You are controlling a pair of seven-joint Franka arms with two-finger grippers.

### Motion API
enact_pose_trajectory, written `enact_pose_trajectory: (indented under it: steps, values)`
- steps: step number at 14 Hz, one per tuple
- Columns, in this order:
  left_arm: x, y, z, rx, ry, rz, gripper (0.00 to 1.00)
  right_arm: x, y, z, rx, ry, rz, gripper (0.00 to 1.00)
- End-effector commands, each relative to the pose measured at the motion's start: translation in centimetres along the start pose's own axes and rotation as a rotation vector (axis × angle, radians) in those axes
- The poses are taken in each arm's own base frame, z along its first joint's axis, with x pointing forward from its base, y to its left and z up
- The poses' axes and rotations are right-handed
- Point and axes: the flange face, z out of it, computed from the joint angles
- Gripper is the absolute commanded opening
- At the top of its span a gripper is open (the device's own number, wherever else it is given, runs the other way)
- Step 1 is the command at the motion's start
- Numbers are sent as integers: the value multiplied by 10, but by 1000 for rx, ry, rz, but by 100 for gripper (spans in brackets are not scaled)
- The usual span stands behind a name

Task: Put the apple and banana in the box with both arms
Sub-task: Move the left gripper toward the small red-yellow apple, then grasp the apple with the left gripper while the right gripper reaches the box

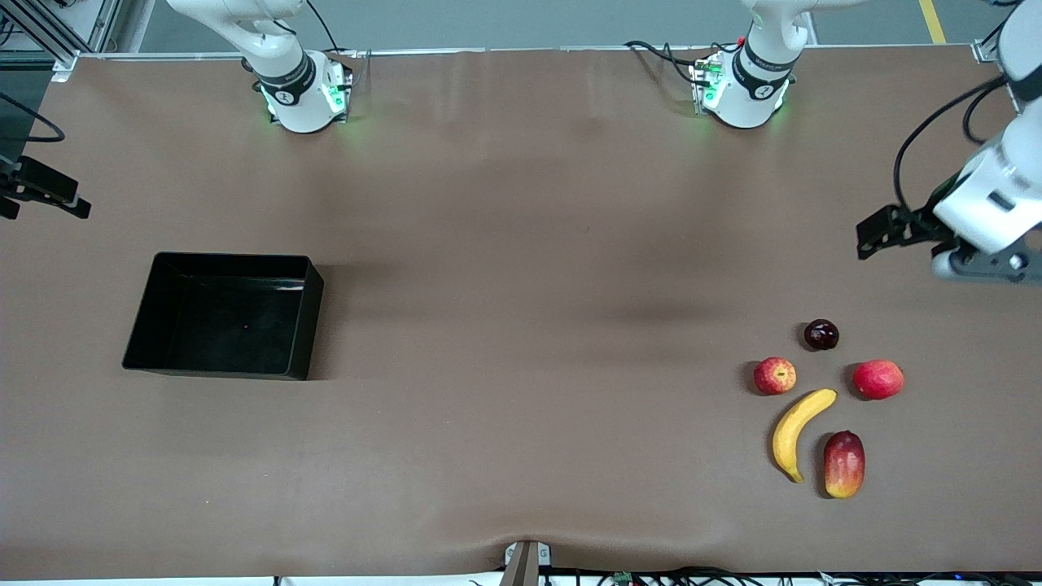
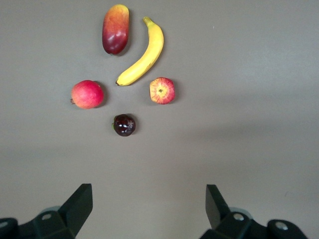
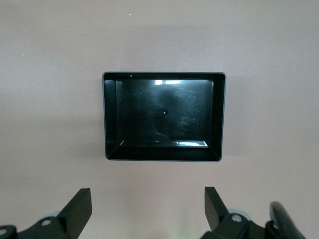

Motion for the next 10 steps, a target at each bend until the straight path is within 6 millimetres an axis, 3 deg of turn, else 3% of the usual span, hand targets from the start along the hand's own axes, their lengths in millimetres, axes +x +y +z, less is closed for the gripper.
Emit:
enact_pose_trajectory:
  steps: [1, 2, 3, 4, 5, 6, 7, 10]
  values:
    - [21, -3, 29, -5, 9, 12, 100, 7, 12, 0, -21, 2, 18, 100]
    - [29, -3, 46, -5, 0, 15, 100, 9, 13, -4, -23, 14, 19, 100]
    - [38, -3, 67, 0, 1, 20, 100, 16, 14, 5, -32, 7, 18, 100]
    - [46, -3, 86, 6, 0, 19, 100, 41, 20, 37, -43, -9, 25, 100]
    - [54, -4, 105, 17, -7, 21, 100, 55, 42, 63, -39, -36, 56, 100]
    - [62, -5, 127, 23, -8, 25, 100, 55, 59, 63, -28, -27, 76, 100]
    - [67, -5, 146, 21, 0, 23, 100, 54, 64, 63, -31, -30, 82, 100]
    - [78, -6, 202, 6, 30, 22, 100, 54, 97, 81, -24, -54, 127, 100]
